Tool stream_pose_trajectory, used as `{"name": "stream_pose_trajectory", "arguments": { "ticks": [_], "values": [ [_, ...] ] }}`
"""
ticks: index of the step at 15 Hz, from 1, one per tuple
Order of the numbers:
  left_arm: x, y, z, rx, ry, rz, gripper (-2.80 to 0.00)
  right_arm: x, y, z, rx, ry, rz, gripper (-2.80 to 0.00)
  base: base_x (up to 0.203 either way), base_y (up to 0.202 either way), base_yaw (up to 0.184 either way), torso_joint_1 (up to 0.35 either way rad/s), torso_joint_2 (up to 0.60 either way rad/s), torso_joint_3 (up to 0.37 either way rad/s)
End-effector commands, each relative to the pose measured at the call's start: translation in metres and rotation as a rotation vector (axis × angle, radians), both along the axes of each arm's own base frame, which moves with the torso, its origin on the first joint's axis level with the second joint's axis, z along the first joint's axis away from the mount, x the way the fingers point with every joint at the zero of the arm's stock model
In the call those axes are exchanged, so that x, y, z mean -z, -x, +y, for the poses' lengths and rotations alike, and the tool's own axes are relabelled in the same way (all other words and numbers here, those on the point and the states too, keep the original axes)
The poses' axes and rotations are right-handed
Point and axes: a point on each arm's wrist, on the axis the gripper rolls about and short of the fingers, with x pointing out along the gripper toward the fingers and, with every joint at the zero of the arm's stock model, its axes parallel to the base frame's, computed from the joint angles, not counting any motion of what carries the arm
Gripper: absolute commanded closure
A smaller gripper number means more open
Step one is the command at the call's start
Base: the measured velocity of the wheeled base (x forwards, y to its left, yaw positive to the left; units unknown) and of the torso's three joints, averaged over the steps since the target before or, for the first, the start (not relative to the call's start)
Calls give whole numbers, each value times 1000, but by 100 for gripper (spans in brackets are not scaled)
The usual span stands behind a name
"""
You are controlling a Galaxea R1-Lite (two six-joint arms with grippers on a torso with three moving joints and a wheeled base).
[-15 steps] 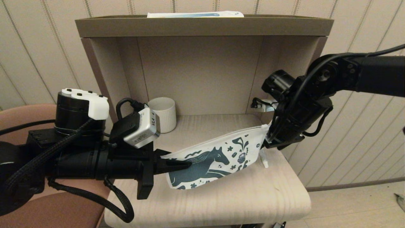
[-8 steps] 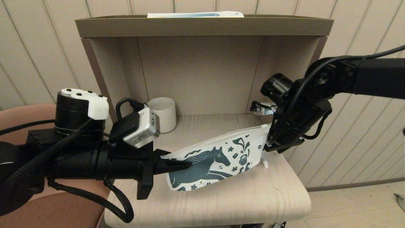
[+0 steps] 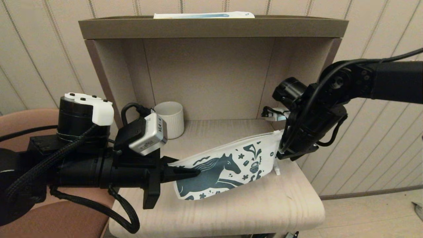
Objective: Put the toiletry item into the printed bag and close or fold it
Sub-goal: Pick up the toothpaste
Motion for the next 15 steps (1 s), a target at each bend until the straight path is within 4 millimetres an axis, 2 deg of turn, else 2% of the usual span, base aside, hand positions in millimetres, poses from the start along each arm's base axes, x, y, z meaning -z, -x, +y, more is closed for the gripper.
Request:
{"name": "stream_pose_trajectory", "arguments": {
  "ticks": [1, 12, 15],
  "values": [
    [-1, 0, 0, 4, 3, -5, 0, 0, 1, 0, 0, 2, 5, 0, 0, 0, 0, 0, 0, 0],
    [-3, 2, 1, 22, 15, -8, 0, 4, 1, 7, -22, 0, 16, 0, 0, 0, 0, 0, 0, 0],
    [-3, 2, 1, 22, 15, -8, 0, -7, 8, 4, -20, -11, -10, 0, 0, 0, 0, 0, 0, 0]
  ]
}}
